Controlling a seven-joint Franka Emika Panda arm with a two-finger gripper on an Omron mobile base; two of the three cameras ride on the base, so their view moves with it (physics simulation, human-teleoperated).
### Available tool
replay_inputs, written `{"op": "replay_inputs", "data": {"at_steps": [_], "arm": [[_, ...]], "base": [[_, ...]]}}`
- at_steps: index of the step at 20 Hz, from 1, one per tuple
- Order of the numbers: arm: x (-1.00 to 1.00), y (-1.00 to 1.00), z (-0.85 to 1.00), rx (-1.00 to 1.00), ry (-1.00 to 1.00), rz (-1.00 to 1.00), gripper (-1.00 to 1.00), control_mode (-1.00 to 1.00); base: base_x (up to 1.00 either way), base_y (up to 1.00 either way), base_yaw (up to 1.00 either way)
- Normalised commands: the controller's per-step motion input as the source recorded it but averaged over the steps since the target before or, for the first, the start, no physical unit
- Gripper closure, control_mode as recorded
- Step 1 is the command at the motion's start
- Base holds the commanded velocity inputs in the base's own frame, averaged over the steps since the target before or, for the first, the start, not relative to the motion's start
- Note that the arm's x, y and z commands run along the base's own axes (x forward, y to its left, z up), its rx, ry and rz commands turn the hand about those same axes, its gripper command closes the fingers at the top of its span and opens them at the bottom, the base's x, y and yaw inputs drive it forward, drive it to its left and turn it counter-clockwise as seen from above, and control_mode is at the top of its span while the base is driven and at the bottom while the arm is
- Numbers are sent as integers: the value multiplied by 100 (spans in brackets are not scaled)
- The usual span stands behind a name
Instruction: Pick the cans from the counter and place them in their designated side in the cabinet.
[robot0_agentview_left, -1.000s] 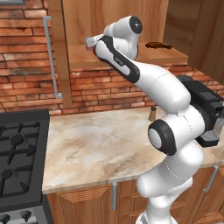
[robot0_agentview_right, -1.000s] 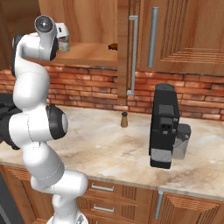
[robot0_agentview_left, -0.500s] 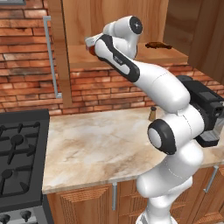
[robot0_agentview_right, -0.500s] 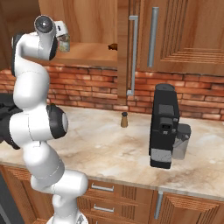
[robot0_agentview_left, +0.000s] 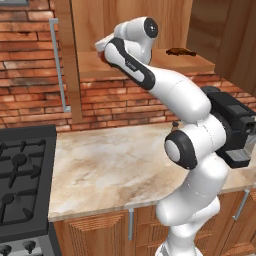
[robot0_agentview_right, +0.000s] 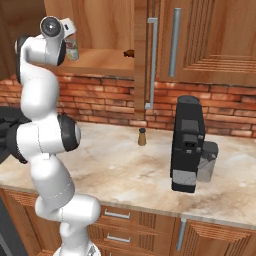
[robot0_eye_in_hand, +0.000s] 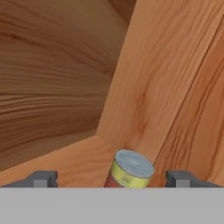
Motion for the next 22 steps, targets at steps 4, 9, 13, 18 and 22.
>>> {"op": "replay_inputs", "data": {"at_steps": [4,9,13,18,22], "arm": [[41,10,0,-8,-3,4,-100,-100],[25,2,-1,-7,-4,4,-100,-100],[-11,0,0,-3,-12,5,-100,-100],[-26,-2,2,0,-17,6,-100,-100],[-74,-13,-10,0,-21,4,-100,-100]], "base": [[0,0,0],[0,0,0],[0,0,0],[0,0,0],[0,0,0]]}}
